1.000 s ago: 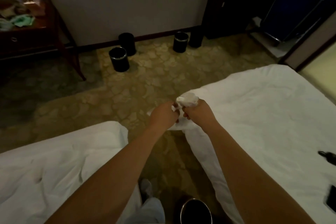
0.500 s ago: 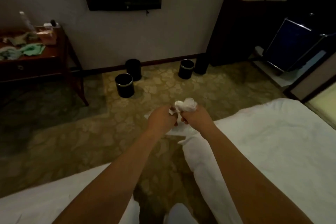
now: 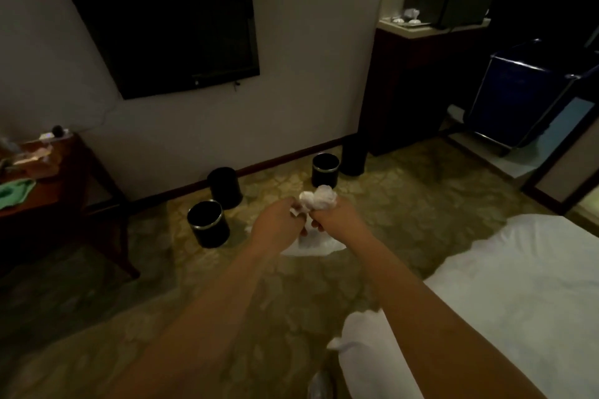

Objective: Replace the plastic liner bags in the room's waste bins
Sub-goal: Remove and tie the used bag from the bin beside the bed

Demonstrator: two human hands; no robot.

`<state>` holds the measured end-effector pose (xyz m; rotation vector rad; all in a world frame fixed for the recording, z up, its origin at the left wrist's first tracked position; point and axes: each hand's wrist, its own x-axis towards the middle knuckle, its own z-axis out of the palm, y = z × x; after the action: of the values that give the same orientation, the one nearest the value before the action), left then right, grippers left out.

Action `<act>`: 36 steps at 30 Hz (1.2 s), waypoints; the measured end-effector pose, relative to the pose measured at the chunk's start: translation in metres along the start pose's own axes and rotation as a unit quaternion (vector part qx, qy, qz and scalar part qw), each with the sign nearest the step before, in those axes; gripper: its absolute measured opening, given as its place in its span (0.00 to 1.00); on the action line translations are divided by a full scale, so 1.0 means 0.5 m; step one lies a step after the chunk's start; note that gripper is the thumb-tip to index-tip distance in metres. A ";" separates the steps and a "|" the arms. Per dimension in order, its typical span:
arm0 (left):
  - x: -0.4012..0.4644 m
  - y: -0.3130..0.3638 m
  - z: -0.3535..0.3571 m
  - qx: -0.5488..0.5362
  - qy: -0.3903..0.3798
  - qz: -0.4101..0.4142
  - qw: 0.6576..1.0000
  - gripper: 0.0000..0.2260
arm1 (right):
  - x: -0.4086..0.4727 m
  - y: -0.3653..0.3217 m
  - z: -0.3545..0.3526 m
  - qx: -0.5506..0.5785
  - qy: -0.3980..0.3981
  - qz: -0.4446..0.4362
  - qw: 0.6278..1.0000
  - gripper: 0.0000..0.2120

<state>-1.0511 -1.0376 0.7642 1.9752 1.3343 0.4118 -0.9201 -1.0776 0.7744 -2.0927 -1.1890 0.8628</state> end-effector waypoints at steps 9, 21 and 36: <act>0.351 0.183 0.048 0.002 -0.023 0.061 0.998 0.04 | 0.329 0.009 -0.202 0.041 0.066 0.036 0.996 0.11; 0.810 0.368 0.258 -0.030 -0.140 0.131 0.981 0.05 | 0.673 0.133 -0.446 0.044 0.159 0.158 0.974 0.25; 1.346 0.658 0.473 -0.005 -0.260 0.181 0.948 0.05 | 1.148 0.275 -0.768 0.090 0.238 0.288 0.923 0.24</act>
<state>-0.4045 -0.5920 0.7488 2.1255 0.6401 0.0470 -0.3302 -0.6930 0.7693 -2.3381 -0.2272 0.6079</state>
